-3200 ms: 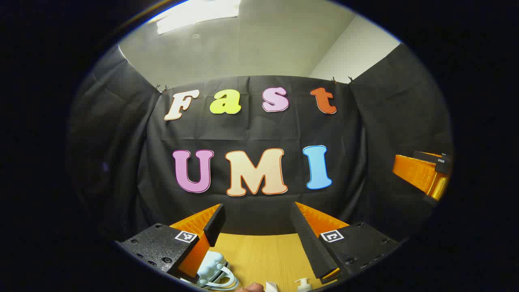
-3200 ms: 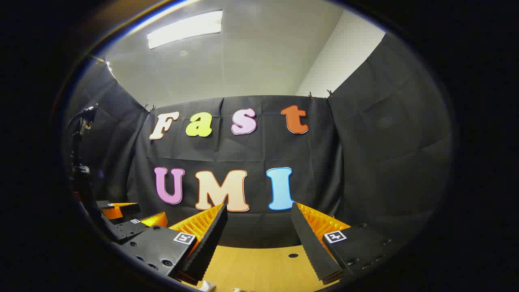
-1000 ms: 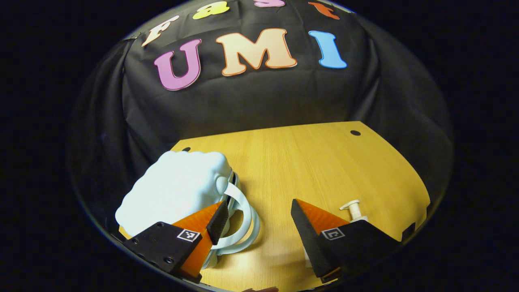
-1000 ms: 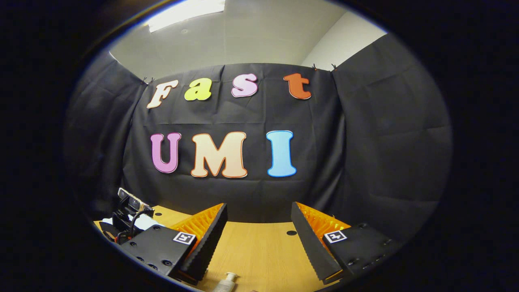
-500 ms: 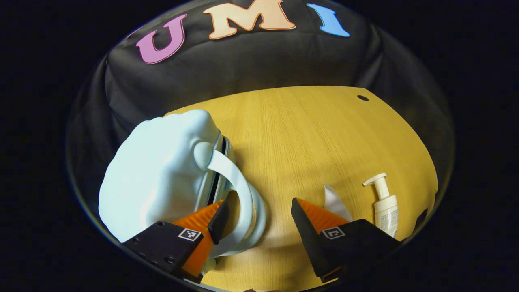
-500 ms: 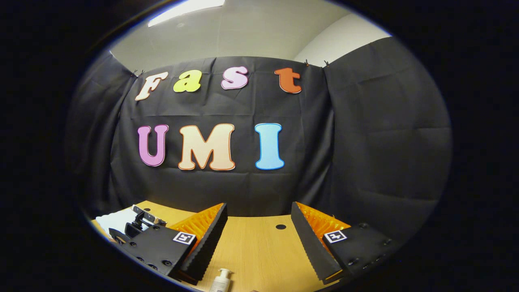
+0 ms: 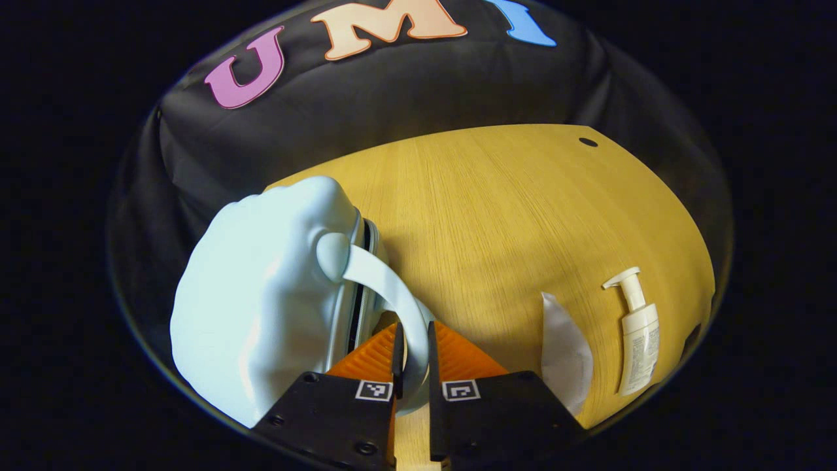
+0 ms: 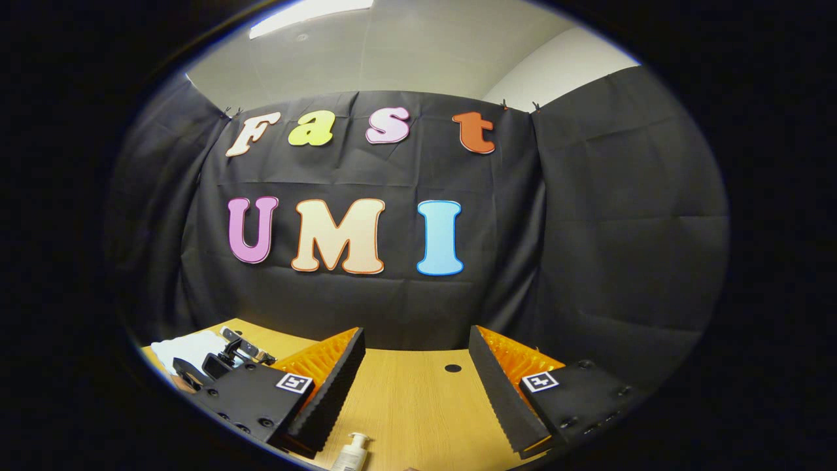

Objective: First open the suitcase, pack the skin care products into it, and then close the suitcase.

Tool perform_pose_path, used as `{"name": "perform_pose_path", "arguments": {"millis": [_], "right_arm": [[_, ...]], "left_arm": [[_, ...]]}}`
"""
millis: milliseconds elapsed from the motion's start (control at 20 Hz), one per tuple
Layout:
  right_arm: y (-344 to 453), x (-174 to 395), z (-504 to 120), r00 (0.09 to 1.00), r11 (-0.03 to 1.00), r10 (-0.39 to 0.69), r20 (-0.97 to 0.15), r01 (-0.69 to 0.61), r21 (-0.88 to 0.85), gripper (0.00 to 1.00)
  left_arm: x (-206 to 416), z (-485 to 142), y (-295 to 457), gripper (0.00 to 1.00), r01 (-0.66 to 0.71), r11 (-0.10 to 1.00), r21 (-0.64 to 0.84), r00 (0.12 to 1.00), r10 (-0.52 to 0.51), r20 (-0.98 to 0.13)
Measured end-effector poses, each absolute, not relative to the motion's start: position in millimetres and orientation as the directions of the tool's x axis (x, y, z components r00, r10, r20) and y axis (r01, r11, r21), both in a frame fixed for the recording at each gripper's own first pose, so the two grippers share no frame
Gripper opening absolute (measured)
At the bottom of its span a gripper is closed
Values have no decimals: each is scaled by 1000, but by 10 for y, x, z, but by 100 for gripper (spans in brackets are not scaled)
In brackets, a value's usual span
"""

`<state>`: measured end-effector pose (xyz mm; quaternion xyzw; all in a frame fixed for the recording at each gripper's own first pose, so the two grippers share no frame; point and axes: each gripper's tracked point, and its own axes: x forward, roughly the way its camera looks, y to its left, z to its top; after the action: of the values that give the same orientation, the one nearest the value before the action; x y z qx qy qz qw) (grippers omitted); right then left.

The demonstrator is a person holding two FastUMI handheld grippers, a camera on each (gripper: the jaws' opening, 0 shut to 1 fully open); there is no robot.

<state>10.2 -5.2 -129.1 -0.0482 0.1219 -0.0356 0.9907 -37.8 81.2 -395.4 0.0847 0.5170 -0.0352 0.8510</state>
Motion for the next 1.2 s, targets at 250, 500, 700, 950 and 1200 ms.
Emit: {"name": "perform_pose_path", "arguments": {"millis": [250,500,700,950,1200], "right_arm": [[-34,118,-1290,972,995,-67,-227,48,-87,100],[10,141,-1380,971,997,-46,-235,31,-65,100],[136,214,-1511,966,999,-16,-259,8,-33,100],[401,316,-1593,966,1000,20,-256,-24,-10,99],[689,413,-1705,964,999,42,-263,-41,10,100]], "left_arm": [[-381,-3937,782,3,201,973,114,425,18,-905],[-352,-3585,728,0,203,976,78,446,-21,-895],[-162,-3081,687,0,153,988,-23,490,-97,-866],[7,-2649,894,0,115,989,-91,523,-138,-841],[200,-2231,1292,0,120,988,-99,578,-151,-802]]}}
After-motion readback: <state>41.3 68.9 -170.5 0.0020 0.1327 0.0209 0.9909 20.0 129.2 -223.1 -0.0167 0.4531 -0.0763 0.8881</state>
